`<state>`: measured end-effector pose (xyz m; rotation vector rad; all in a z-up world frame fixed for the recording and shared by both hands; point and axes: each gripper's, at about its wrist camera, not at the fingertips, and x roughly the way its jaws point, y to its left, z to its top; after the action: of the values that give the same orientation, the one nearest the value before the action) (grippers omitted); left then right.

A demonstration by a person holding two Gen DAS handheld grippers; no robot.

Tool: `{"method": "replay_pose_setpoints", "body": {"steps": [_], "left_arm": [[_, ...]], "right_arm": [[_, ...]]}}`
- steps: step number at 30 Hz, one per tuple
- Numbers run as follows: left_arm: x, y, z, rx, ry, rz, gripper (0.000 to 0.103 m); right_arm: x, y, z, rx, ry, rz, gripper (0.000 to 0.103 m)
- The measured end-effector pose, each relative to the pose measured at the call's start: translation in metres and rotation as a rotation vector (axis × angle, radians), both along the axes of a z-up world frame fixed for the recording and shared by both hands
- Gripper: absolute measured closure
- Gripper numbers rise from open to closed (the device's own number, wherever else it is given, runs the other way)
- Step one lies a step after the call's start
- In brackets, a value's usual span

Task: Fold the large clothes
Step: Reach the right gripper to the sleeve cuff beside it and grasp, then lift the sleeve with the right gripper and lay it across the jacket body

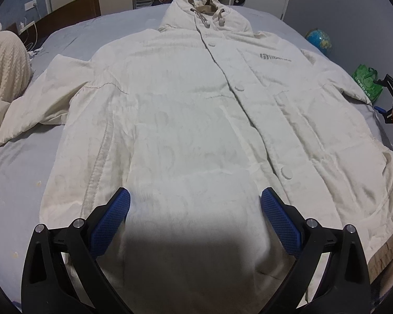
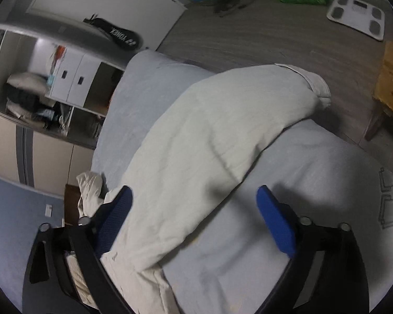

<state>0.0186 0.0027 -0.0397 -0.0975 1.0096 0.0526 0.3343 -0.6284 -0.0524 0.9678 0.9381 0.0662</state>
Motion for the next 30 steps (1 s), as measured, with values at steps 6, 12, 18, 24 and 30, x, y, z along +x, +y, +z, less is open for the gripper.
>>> {"method": "replay_pose_setpoints", "body": {"steps": [6, 12, 18, 24, 30], "left_arm": [[0.001, -0.001, -0.007, 0.021, 0.029, -0.001, 0.007], [0.001, -0.002, -0.011, 0.032, 0.052, -0.001, 0.006], [0.005, 0.0, -0.018, 0.012, 0.083, 0.007, 0.005], [0.005, -0.001, -0.02, 0.022, 0.087, 0.008, 0.005], [0.005, -0.001, -0.02, 0.019, 0.085, 0.009, 0.005]], "right_arm": [[0.02, -0.009, -0.022, 0.017, 0.051, -0.035, 0.029], [0.031, -0.029, -0.036, 0.066, 0.037, -0.135, 0.036], [0.035, -0.049, -0.048, 0.118, 0.059, -0.237, 0.07], [0.025, -0.051, -0.041, 0.134, 0.019, -0.28, 0.09], [0.022, -0.037, 0.013, 0.073, -0.1, -0.254, 0.094]]}}
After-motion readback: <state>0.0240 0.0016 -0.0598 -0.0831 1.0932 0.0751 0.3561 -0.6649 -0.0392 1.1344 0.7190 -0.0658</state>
